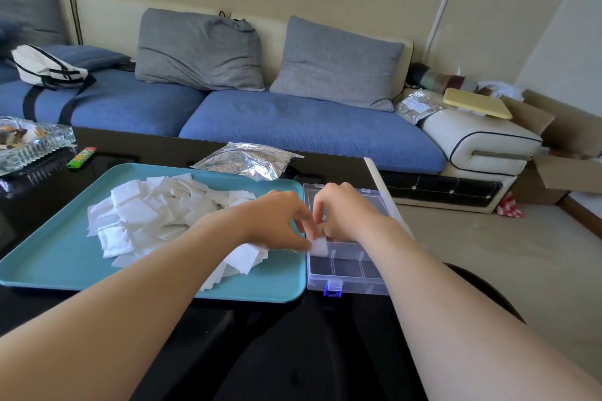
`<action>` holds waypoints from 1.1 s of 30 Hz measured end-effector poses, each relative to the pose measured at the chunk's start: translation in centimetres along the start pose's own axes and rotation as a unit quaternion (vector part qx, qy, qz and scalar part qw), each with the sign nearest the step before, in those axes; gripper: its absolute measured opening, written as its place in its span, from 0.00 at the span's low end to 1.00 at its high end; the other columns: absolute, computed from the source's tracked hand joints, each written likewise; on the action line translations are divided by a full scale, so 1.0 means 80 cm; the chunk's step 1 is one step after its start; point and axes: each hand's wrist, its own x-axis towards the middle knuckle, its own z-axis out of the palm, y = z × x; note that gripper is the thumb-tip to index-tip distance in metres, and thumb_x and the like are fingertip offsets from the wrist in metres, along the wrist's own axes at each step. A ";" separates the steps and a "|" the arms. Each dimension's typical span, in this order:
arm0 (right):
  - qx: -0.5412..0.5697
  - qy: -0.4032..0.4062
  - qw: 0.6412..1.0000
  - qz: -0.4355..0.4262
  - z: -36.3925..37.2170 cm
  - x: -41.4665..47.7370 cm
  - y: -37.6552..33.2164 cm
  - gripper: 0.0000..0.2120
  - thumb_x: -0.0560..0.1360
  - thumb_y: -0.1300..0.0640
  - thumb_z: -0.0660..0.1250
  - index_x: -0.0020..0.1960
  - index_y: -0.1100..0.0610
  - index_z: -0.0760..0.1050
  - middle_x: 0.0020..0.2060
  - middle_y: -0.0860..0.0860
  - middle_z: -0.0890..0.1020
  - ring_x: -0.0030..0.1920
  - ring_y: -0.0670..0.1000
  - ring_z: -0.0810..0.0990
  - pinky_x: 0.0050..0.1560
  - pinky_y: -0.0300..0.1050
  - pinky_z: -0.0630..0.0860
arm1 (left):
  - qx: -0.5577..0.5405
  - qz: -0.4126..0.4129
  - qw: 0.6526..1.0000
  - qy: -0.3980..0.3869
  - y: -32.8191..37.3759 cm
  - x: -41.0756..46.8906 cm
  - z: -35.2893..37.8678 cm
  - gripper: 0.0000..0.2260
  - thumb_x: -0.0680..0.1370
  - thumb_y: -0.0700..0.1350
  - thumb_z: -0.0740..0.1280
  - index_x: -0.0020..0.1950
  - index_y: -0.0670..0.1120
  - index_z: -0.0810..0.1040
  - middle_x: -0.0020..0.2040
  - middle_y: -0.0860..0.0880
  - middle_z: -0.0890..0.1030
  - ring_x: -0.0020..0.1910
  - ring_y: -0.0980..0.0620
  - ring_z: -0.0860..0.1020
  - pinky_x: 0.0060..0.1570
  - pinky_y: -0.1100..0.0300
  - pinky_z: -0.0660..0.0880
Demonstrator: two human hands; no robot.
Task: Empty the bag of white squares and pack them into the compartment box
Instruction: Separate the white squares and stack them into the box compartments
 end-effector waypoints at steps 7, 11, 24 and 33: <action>-0.143 -0.005 0.990 -0.010 -0.008 -0.006 -0.023 0.21 0.76 0.54 0.77 0.36 0.52 0.65 0.41 0.51 0.71 0.39 0.57 0.74 0.42 0.50 0.76 | -0.010 -0.043 0.995 0.095 -0.026 -0.012 -0.031 0.16 0.77 0.37 0.62 0.52 0.53 0.86 0.47 0.57 0.85 0.45 0.63 0.80 0.48 0.67 0.73; -0.206 0.014 0.978 -0.017 -0.017 -0.008 -0.050 0.12 0.74 0.65 0.70 0.45 0.57 0.66 0.43 0.53 0.71 0.39 0.57 0.73 0.39 0.50 0.69 | 0.149 -0.087 0.985 0.023 -0.044 -0.026 -0.044 0.13 0.78 0.38 0.62 0.49 0.56 0.78 0.49 0.59 0.75 0.58 0.52 0.72 0.57 0.56 0.71; 0.024 -0.126 0.992 0.005 0.005 -0.013 -0.137 0.17 0.62 0.52 0.85 0.43 0.60 0.84 0.30 0.55 0.86 0.31 0.52 0.87 0.42 0.54 0.88 | 0.105 -0.138 0.982 -0.074 -0.055 -0.048 -0.049 0.22 0.62 0.53 0.86 0.51 0.59 0.81 0.50 0.59 0.81 0.49 0.56 0.80 0.55 0.52 0.81; 0.129 -0.135 0.981 0.044 0.003 -0.005 -0.127 0.07 0.69 0.62 0.75 0.46 0.65 0.85 0.32 0.55 0.85 0.32 0.53 0.86 0.42 0.48 0.87 | 0.030 -0.122 0.990 -0.065 -0.060 -0.049 -0.064 0.06 0.74 0.46 0.76 0.47 0.56 0.86 0.41 0.64 0.82 0.44 0.66 0.78 0.47 0.64 0.73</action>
